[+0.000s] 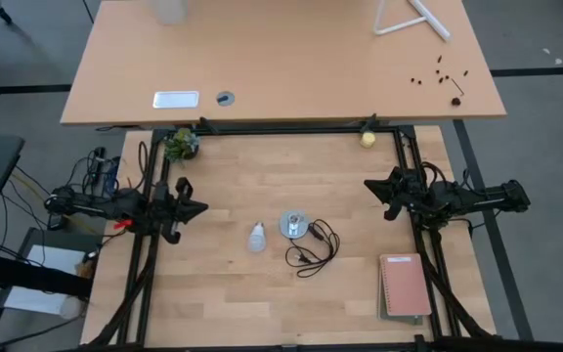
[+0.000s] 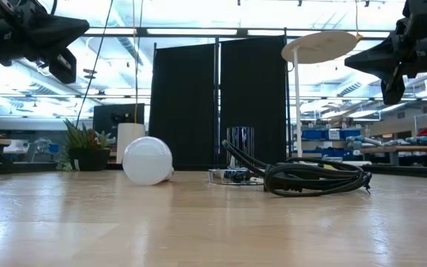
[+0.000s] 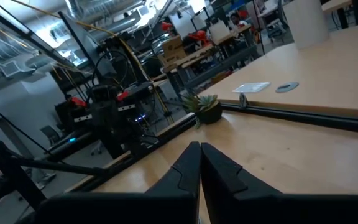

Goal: Screw lightbulb
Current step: Insert the light bulb into the lamp

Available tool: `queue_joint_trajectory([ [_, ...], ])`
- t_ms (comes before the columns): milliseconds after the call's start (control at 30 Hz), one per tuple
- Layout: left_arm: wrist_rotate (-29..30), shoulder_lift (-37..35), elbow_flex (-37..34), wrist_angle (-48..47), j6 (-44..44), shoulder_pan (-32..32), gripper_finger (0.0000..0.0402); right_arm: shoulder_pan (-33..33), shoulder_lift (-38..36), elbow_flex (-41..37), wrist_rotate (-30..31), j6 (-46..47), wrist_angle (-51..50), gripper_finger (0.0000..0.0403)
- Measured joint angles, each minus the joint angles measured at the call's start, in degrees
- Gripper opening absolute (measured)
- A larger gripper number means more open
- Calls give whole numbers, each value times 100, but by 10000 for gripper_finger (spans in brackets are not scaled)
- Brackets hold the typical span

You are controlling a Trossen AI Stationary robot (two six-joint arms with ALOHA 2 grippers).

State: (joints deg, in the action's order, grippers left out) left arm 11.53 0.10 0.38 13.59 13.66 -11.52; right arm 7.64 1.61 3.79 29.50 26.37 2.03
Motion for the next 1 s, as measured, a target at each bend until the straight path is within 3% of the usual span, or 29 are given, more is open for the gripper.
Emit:
queue_joint_trajectory([
  [433,57,2,2,-259,1,1,6,-2,0,0,2,0,4,21],
  [667,829,158,5,-263,-94,-1,6,-2,6,0,14,202,171,22],
  [833,1205,908,282,-256,-147,-1,6,-2,238,-2,-383,341,744,23],
  [1000,1308,2145,853,-244,-543,-14,29,-2,986,2,-1024,49,1629,24],
])
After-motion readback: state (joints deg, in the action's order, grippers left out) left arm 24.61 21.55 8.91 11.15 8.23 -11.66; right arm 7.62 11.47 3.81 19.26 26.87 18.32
